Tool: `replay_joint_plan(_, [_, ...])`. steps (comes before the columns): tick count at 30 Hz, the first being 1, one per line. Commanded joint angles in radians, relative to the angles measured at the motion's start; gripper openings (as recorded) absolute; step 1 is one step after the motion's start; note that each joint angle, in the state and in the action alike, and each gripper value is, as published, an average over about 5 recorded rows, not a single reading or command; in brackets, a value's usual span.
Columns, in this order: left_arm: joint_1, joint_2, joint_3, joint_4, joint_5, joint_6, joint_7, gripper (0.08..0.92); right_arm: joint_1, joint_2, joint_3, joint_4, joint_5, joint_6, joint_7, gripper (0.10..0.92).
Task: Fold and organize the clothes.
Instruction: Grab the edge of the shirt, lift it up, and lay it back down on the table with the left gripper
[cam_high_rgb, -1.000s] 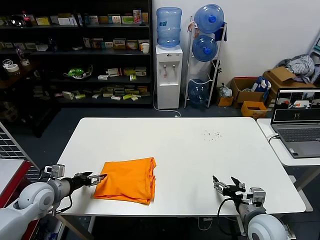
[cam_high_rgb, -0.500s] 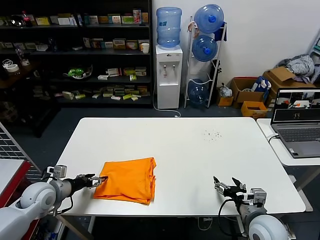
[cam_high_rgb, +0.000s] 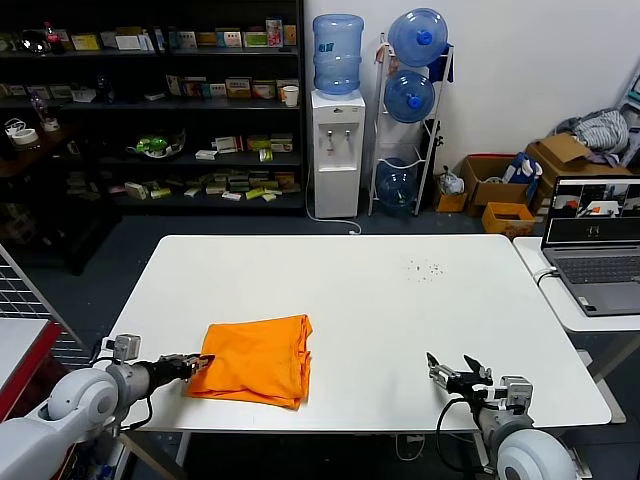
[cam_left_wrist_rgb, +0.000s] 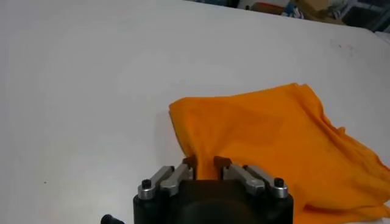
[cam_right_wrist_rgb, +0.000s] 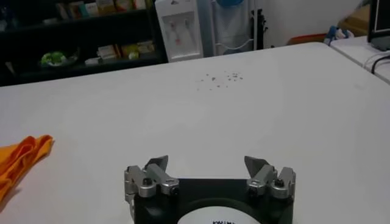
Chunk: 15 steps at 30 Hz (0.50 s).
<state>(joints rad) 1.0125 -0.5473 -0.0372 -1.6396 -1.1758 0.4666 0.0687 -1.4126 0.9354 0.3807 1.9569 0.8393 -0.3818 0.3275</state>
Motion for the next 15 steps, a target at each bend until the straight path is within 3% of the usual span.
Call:
replay_joint_plan(1, [-0.001, -0.006, 0.003, 0.001, 0.0, 0.001, 0.002, 0.274, 0.0, 0.002, -0.001, -0.003, 0.001, 0.001, 0.0, 0.823])
replay_joint_plan(8, [0.006, -0.02, -0.024, -0.025, -0.008, -0.001, -0.021, 0.099, 0.002, 0.004, -0.001, -0.008, 0.001, 0.002, 0.0, 0.823])
replay_joint_plan(15, [0.06, 0.004, -0.114, -0.212, -0.011, 0.018, -0.11, 0.092, 0.008, 0.008, -0.005, -0.021, 0.0, 0.008, -0.008, 0.823])
